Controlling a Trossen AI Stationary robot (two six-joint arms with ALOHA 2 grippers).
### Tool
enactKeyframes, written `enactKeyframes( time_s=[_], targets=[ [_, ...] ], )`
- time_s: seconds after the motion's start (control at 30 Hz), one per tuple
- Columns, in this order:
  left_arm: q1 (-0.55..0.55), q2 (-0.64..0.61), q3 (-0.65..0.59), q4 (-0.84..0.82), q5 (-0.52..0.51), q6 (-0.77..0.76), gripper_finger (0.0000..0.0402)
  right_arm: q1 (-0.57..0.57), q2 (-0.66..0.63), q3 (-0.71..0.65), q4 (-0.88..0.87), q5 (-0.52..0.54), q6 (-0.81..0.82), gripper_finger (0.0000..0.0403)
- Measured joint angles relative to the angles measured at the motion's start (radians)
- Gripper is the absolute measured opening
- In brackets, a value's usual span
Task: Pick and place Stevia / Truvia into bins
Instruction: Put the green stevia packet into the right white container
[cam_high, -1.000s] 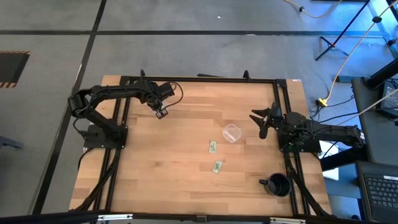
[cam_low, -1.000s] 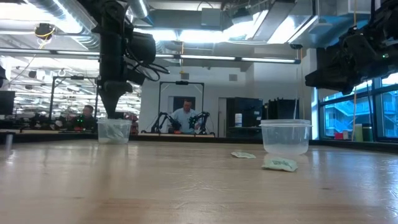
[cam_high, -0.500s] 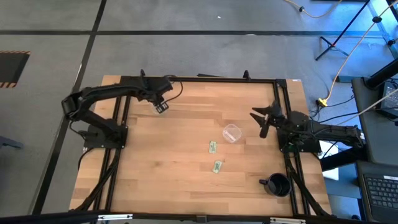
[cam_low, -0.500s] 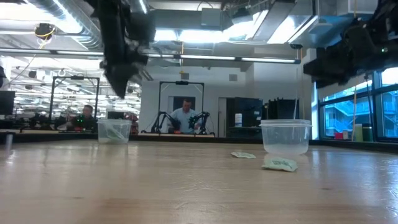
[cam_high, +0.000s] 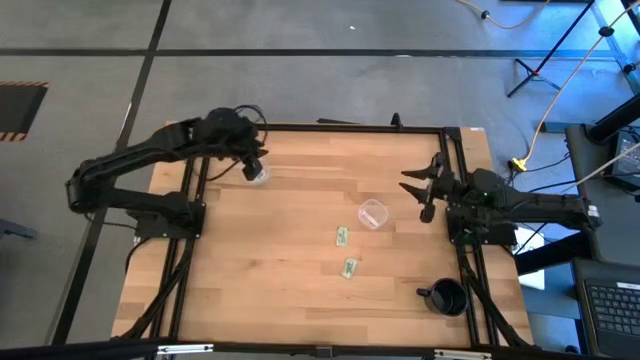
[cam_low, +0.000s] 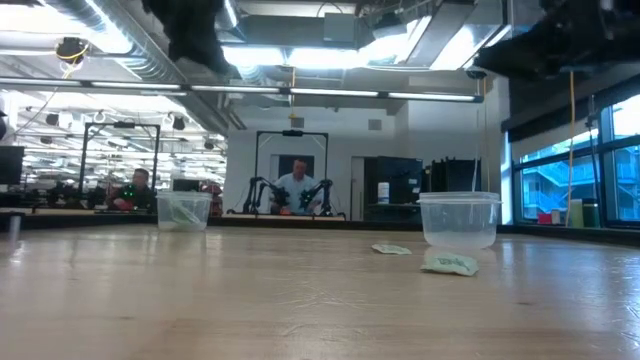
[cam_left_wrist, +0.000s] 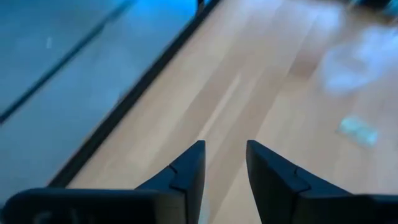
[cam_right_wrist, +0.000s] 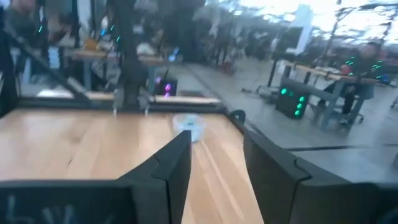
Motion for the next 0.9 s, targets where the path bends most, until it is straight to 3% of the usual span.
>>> enactKeyframes(
  time_s=[0.3,0.6,0.73,0.9],
  targets=[
    [-0.08,-0.228,-0.228,0.323,0.054,-0.004,0.0094,0.024,0.485,0.316,-0.206,-0.107,-0.079,0.0152],
    [-0.15,-0.387,-0.546,0.601,0.056,-0.015,0.0081,0.214,0.858,0.646,-0.466,-0.137,-0.118,0.0152],
    [-0.18,-0.444,-0.678,0.778,0.153,-0.015,0.0071,0.295,1.001,0.727,-0.531,-0.136,-0.073,0.0152],
    [-0.209,-0.525,-0.778,0.867,0.21,-0.03,0.0058,0.36,1.167,0.78,-0.556,-0.134,-0.059,0.0152]
  ],
)
